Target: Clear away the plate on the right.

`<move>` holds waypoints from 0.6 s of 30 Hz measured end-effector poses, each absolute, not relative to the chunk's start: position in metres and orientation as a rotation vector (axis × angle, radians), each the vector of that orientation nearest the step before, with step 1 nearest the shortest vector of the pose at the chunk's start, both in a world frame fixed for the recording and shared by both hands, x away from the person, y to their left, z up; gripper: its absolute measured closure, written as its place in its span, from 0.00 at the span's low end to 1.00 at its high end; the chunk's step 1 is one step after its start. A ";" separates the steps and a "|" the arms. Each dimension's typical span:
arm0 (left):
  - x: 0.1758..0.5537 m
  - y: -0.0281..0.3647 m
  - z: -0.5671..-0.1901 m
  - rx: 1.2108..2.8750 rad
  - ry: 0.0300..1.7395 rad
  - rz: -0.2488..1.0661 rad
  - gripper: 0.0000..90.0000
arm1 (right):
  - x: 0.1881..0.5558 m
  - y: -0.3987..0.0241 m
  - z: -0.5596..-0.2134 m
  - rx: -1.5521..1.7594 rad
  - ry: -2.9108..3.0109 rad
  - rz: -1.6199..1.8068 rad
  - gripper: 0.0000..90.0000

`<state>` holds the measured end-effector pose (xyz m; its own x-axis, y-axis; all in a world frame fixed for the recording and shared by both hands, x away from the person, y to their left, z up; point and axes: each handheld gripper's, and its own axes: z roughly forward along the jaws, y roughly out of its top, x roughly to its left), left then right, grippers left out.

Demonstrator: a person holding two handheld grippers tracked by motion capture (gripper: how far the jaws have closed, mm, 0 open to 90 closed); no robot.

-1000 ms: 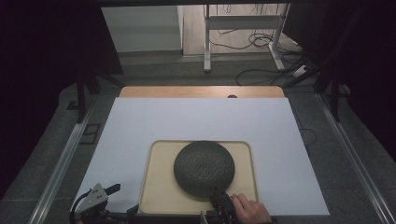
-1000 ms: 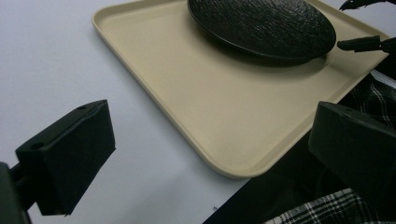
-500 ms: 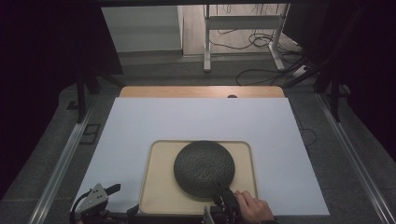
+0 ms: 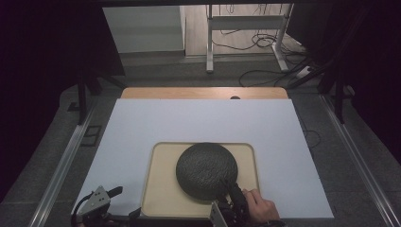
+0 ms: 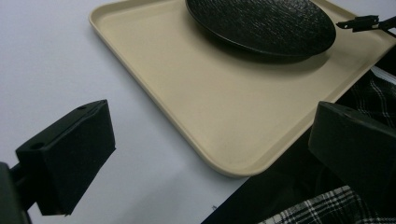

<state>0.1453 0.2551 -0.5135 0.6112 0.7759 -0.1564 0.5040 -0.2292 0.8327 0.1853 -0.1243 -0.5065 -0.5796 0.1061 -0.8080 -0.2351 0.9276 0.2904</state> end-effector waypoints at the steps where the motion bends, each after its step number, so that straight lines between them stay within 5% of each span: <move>1: 0.145 0.255 -0.513 1.895 1.023 0.362 0.00 | 0.186 -0.125 -0.506 -0.077 2.144 0.465 0.45; 18: 0.146 0.255 -0.514 1.901 1.018 0.359 0.00 | 0.198 -0.138 -0.498 0.071 2.186 0.569 0.40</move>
